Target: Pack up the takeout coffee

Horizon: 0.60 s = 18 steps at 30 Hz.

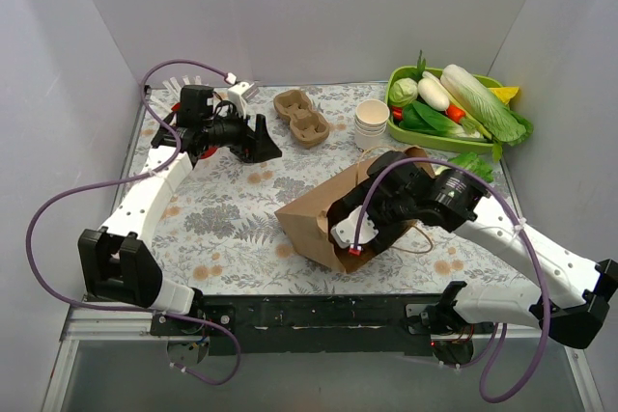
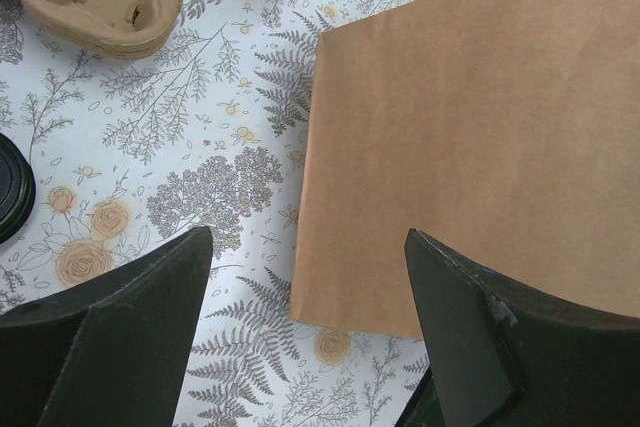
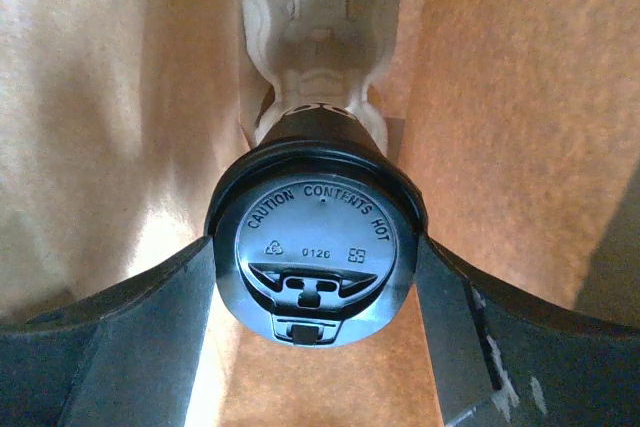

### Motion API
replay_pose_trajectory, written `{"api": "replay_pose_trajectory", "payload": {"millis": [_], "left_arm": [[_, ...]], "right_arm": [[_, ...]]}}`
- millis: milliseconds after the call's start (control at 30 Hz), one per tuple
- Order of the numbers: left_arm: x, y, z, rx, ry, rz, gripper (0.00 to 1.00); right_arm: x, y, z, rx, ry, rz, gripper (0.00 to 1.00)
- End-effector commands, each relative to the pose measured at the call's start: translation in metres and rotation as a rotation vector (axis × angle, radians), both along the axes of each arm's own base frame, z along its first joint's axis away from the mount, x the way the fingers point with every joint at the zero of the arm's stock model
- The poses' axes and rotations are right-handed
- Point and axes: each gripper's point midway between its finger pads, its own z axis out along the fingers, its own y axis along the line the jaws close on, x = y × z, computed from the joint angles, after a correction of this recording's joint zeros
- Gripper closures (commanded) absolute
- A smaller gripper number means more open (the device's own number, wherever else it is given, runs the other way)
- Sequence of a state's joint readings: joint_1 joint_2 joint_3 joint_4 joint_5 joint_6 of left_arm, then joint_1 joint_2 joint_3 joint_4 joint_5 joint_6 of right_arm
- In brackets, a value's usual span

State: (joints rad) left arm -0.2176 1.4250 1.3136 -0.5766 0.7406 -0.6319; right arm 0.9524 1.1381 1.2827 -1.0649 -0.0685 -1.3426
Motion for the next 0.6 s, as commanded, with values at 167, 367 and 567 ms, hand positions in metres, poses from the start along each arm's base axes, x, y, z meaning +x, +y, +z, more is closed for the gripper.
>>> {"api": "replay_pose_trajectory", "payload": {"millis": [167,367,567], "left_arm": [[0.003,-0.007,0.008,-0.036,-0.008,-0.064,0.22],[0.001,-0.011,0.005,-0.057,0.006,-0.096,0.22],[-0.002,-0.012,-0.002,-0.059,0.024,-0.113,0.23]], "right_arm": [[0.026,-0.006,-0.014,-0.034,-0.044,-0.077,0.99],[0.052,-0.011,-0.017,-0.029,-0.052,-0.09,0.99],[0.063,-0.007,-0.021,0.012,-0.039,-0.029,0.99]]}}
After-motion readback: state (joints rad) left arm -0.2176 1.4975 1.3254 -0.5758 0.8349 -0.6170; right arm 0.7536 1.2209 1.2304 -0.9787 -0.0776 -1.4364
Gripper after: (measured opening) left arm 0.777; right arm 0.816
